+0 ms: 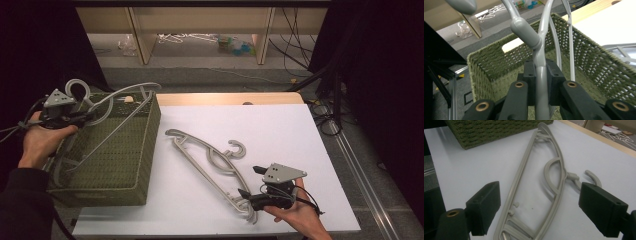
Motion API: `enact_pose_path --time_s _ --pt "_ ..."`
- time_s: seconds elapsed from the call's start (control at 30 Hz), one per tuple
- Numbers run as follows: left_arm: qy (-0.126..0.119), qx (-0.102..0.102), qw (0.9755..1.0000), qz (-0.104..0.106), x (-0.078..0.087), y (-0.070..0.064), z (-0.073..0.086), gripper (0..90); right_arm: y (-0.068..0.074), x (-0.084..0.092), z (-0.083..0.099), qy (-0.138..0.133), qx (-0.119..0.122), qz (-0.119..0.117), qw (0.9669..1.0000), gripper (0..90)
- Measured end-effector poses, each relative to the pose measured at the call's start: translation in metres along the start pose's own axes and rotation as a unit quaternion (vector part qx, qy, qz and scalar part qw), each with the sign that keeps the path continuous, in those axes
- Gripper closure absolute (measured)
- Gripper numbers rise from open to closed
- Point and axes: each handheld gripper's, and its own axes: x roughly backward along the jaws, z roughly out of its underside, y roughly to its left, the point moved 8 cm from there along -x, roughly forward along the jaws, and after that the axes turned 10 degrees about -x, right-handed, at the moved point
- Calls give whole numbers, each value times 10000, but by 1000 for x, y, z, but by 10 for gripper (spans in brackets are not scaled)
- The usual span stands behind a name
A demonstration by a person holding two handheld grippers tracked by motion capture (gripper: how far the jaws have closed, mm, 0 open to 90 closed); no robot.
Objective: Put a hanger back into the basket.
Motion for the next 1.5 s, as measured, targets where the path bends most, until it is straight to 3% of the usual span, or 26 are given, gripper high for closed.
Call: enact_pose_path --time_s 0.6,1.03,1.13,1.5 --pt "272 304 9992 -13 -9 7 35 802 -1 -2 2 26 5 0 10000 197" --pt "498 308 9982 108 -29 -2 44 796 -1 -2 2 38 37 -1 10000 199" --pt "577 349 9974 244 -38 -8 50 793 0 -1 1 26 33 -7 10000 200" --pt "770 388 9961 190 -54 -14 67 792 0 -2 2 53 63 -17 10000 203"
